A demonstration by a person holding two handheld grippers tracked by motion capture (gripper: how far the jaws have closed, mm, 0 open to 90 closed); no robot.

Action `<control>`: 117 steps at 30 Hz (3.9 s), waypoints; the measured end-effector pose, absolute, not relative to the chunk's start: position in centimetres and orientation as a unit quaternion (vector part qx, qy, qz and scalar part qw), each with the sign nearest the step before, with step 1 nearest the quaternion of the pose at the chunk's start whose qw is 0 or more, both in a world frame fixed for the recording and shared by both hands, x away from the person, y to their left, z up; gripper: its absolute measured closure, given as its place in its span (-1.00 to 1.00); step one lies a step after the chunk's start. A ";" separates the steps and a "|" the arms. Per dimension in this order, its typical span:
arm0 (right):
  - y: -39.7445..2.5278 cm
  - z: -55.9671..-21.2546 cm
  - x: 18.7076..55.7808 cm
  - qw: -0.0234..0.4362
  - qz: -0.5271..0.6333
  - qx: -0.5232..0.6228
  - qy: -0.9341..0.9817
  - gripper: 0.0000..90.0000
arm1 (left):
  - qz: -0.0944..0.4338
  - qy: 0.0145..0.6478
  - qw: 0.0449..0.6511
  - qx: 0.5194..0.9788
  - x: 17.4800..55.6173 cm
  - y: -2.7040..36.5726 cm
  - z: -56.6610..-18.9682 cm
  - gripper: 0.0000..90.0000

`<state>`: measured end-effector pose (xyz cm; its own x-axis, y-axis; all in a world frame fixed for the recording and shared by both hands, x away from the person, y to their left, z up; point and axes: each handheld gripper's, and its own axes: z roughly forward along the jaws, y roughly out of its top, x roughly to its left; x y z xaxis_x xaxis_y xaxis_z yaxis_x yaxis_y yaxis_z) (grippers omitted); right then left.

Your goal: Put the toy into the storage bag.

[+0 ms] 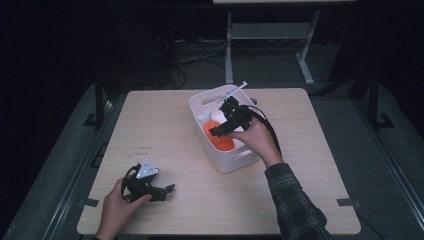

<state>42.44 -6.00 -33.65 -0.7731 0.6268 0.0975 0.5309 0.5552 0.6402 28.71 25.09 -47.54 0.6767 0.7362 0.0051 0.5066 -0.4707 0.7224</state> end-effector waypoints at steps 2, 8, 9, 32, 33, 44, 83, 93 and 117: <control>-6.0 -33.6 42.4 0.071 0.337 0.329 0.880 -0.67 | 0.160 0.369 0.359 0.842 28.7 25.1 -47.5 -0.72; -6.1 -33.5 42.2 0.074 0.340 0.327 0.879 -0.68 | 0.161 0.369 0.359 0.842 28.7 25.1 -47.6 -0.72; -6.2 -33.4 42.2 0.075 0.342 0.327 0.878 -0.68 | 0.161 0.369 0.359 0.842 28.7 25.1 -47.5 -0.72; -11.3 -31.6 39.5 0.102 0.384 0.320 0.860 -0.76 | 0.160 0.369 0.359 0.842 28.7 25.1 -47.5 -0.72; -11.6 -31.5 39.4 0.105 0.384 0.319 0.860 -0.76 | 0.160 0.369 0.359 0.842 28.7 25.1 -47.5 -0.72; -14.6 -31.1 37.7 0.120 0.392 0.329 0.851 -0.76 | 0.160 0.369 0.359 0.842 28.7 25.1 -47.5 -0.72; -23.9 -36.7 32.3 0.160 0.408 0.367 0.821 -0.97 | 0.160 0.369 0.359 0.842 28.7 25.1 -47.6 -0.72; -25.0 -39.5 31.1 0.155 0.412 0.382 0.813 -0.97 | 0.160 0.367 0.357 0.844 28.7 25.1 -47.5 -0.72; -27.1 -45.4 28.3 0.153 0.375 0.415 0.814 -0.97 | 0.160 0.368 0.358 0.843 28.7 25.1 -47.5 -0.72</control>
